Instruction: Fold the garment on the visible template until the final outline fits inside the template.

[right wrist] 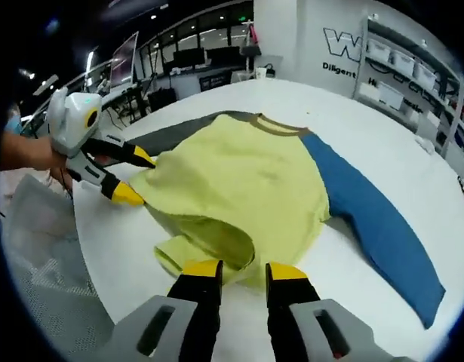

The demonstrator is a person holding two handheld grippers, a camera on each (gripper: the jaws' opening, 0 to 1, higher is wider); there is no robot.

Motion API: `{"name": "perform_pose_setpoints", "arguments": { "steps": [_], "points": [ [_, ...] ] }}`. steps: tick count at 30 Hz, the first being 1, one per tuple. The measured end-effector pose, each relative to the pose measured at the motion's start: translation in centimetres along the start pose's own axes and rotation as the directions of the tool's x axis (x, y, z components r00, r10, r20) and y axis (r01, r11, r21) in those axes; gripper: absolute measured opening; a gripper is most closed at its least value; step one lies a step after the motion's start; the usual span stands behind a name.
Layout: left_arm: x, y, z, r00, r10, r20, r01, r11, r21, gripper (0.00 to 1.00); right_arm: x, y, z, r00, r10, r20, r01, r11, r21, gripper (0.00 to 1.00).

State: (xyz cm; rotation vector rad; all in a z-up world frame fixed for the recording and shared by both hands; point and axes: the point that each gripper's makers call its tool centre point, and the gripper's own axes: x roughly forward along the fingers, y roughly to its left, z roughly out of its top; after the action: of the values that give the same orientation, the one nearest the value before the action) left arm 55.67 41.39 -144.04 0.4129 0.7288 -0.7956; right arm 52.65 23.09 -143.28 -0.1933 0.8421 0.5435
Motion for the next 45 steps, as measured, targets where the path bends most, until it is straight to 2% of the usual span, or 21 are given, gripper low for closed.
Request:
{"name": "perform_pose_setpoints", "arguments": {
  "steps": [2, 4, 6, 7, 9, 12, 16, 19, 23, 26, 27, 30, 33, 35, 37, 38, 41, 43, 45],
  "points": [
    [-0.1, 0.0, -0.1, 1.0, -0.005, -0.006, 0.005, 1.0, -0.006, 0.37, 0.1, 0.3, -0.5, 1.0, 0.016, -0.009, -0.016, 0.999, 0.042, 0.15],
    [-0.2, -0.3, -0.3, 1.0, -0.023, -0.015, 0.023, 0.999, -0.03, 0.29, 0.2, 0.8, -0.7, 0.999, 0.039, -0.017, -0.037, 0.994, 0.099, 0.09],
    [-0.3, -0.3, -0.3, 1.0, -0.024, -0.015, 0.023, 0.999, -0.036, 0.23, 0.4, 0.9, -0.8, 0.999, 0.046, -0.03, -0.043, 0.993, 0.106, 0.0],
    [-0.5, -0.3, -0.4, 0.999, -0.03, -0.016, 0.029, 0.998, -0.05, 0.18, 0.4, 0.9, -0.7, 0.999, 0.046, -0.028, -0.043, 0.994, 0.103, 0.0],
    [-0.7, -0.8, -0.5, 0.998, -0.059, -0.018, 0.057, 0.993, -0.103, 0.06, 0.4, 0.7, -0.4, 0.999, 0.035, -0.013, -0.033, 0.997, 0.075, 0.0],
    [-1.1, -0.9, -0.5, 0.998, -0.069, -0.011, 0.067, 0.991, -0.116, 0.02, -0.1, 0.5, 0.0, 1.0, 0.026, 0.0, -0.026, 0.998, 0.05, 0.0],
    [-2.4, -1.6, 0.1, 0.996, -0.09, 0.022, 0.092, 0.988, -0.121, 0.01, -1.2, -0.3, 1.1, 0.999, 0.003, 0.036, -0.001, 0.999, -0.052, 0.0],
    [-3.4, -1.6, 0.6, 0.994, -0.097, 0.051, 0.103, 0.988, -0.118, 0.01, -2.4, -1.1, 1.9, 0.998, -0.019, 0.063, 0.027, 0.99, -0.135, 0.0],
    [-5.2, -1.8, 1.0, 0.989, -0.122, 0.083, 0.131, 0.985, -0.113, 0.01, -3.8, -1.8, 3.2, 0.994, -0.03, 0.106, 0.051, 0.978, -0.2, 0.0],
    [-6.5, -1.8, 1.3, 0.985, -0.139, 0.101, 0.149, 0.984, -0.094, 0.01, -5.3, -1.9, 4.4, 0.989, -0.021, 0.148, 0.064, 0.954, -0.292, 0.0],
    [-7.1, -2.0, 1.5, 0.98, -0.163, 0.111, 0.174, 0.98, -0.097, 0.01, -5.6, -1.7, 4.6, 0.988, 0.0, 0.156, 0.051, 0.946, -0.319, 0.0],
    [-8.0, -2.0, 1.4, 0.98, -0.171, 0.102, 0.18, 0.979, -0.096, 0.01, -6.7, -1.3, 4.5, 0.987, 0.018, 0.161, 0.052, 0.906, -0.42, 0.0],
    [-8.8, -2.6, 1.4, 0.975, -0.196, 0.109, 0.205, 0.975, -0.081, 0.01, -7.5, -1.1, 4.3, 0.986, 0.018, 0.165, 0.06, 0.889, -0.455, 0.0],
    [-9.3, -3.0, 1.5, 0.974, -0.201, 0.108, 0.209, 0.976, -0.068, 0.01, -7.9, -0.9, 4.4, 0.985, 0.018, 0.171, 0.073, 0.855, -0.514, 0.0],
    [-9.7, -3.3, 1.6, 0.971, -0.219, 0.092, 0.222, 0.975, -0.027, 0.01, -8.2, -0.4, 4.2, 0.987, 0.032, 0.159, 0.07, 0.803, -0.592, 0.0],
    [-10.1, -3.5, 1.9, 0.969, -0.23, 0.091, 0.231, 0.973, -0.004, 0.01, -8.3, -0.2, 4.1, 0.988, 0.034, 0.154, 0.067, 0.794, -0.605, 0.0],
    [-11.2, -3.4, 2.4, 0.967, -0.238, 0.086, 0.239, 0.971, -0.002, 0.01, -9.0, 0.2, 4.1, 0.988, 0.046, 0.145, 0.061, 0.755, -0.653, 0.0],
    [-11.7, -3.3, 2.6, 0.966, -0.244, 0.089, 0.245, 0.97, 0.008, 0.01, -9.1, 0.3, 3.8, 0.989, 0.054, 0.137, 0.052, 0.743, -0.668, 0.0],
    [-12.1, -3.0, 2.3, 0.968, -0.245, 0.057, 0.244, 0.969, 0.025, 0.01, -9.0, 0.7, 3.5, 0.99, 0.077, 0.122, 0.026, 0.738, -0.674, 0.0]
  ]
}}
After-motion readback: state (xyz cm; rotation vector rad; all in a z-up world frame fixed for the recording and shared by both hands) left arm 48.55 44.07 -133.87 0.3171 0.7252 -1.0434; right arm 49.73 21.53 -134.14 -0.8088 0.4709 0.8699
